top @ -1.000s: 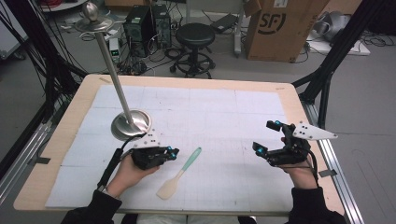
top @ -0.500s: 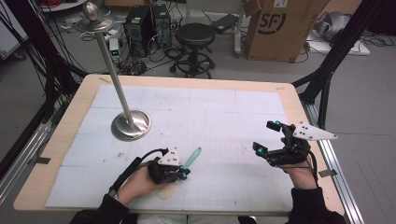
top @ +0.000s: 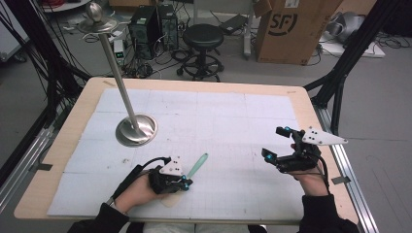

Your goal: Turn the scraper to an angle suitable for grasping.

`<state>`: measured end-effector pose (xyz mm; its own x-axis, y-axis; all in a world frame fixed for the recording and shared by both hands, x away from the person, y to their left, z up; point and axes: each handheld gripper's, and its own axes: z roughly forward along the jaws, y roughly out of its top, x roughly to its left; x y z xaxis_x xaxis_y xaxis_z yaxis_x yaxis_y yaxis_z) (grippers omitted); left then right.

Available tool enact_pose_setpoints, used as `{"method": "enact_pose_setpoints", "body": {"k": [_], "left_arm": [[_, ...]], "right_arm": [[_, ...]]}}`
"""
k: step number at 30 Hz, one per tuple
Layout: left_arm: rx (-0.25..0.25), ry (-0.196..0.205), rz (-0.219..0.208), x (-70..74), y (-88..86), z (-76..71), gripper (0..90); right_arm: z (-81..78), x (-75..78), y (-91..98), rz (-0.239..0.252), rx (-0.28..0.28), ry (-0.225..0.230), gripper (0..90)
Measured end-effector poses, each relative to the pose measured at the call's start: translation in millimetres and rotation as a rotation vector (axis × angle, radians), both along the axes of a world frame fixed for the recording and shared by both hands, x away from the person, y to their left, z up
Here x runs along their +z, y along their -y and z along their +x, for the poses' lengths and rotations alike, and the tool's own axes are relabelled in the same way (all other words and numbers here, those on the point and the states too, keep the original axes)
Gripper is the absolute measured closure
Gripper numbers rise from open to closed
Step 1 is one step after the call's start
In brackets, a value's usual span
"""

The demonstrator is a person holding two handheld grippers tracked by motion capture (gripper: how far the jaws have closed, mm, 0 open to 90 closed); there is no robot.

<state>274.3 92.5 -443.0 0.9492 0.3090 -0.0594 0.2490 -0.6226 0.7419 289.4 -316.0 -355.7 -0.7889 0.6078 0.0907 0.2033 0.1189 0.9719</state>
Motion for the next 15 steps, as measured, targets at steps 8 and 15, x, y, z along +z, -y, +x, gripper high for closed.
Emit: {"method": "enact_pose_setpoints", "body": {"k": [8,15], "left_arm": [[0.007,-0.050,-0.022,-0.8,-27.5,-2.1,90.0],[0.014,-0.044,-0.007,0.5,-56.2,-3.6,90.0]], "right_arm": [[1.3,-1.7,-1.7,-0.005,0.005,-0.008,0.8],[2.3,-2.8,-2.6,-0.008,0.009,-0.009,0.8]]}}
